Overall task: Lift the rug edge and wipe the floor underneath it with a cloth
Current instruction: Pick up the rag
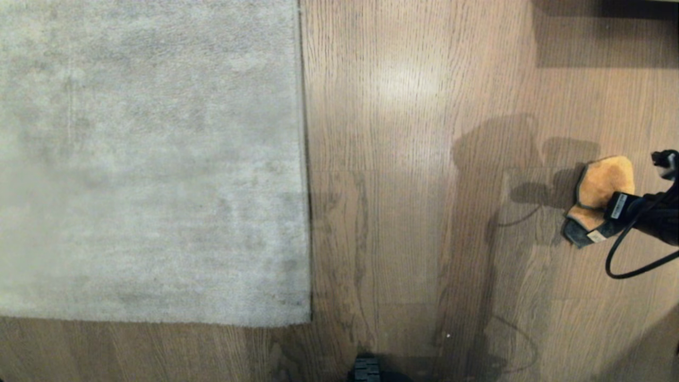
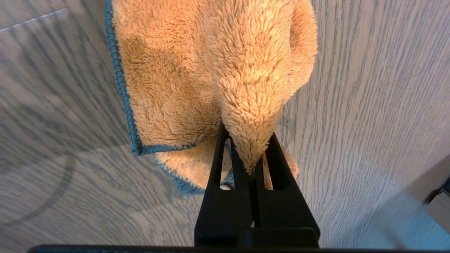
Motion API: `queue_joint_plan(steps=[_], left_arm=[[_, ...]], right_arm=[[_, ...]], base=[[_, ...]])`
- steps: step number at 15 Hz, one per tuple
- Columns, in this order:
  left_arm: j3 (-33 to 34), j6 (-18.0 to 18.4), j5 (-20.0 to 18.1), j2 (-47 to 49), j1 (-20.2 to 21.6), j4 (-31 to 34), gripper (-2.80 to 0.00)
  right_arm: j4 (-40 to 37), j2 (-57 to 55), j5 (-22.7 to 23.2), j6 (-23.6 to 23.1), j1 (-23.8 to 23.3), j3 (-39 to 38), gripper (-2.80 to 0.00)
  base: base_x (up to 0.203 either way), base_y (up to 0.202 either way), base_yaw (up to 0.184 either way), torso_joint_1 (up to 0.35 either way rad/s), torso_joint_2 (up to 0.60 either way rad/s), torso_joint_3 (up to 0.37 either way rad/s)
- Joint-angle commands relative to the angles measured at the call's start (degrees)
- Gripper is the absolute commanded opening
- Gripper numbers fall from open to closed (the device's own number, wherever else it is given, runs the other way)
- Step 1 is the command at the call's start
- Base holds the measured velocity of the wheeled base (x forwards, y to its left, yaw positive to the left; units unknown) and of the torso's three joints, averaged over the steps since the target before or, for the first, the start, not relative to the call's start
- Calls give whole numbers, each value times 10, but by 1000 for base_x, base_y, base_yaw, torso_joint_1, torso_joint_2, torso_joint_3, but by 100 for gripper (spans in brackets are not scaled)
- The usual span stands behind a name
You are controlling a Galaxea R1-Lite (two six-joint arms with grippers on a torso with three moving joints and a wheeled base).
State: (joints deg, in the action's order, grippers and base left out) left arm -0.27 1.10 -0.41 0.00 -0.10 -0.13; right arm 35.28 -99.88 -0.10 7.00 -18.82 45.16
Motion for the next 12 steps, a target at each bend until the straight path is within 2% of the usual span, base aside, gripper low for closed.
queue_joint_plan(steps=[1,8,10,12], left_arm=[[0,0,0,0,0,0,-280],[0,0,0,0,0,0,-280],[0,0,-1,0,0,0,-280],[0,0,0,0,0,0,-280]], right_arm=[[2,20,0,0,3,-8,-280],[-5,103,1,-1,37,-74,-280],[-7,121,13,-29,39,-95,-280],[-1,142,50,-76,39,-124,-280]], base=[[0,0,0,0,0,0],[0,0,0,0,0,0],[0,0,0,0,0,0],[0,0,0,0,0,0]])
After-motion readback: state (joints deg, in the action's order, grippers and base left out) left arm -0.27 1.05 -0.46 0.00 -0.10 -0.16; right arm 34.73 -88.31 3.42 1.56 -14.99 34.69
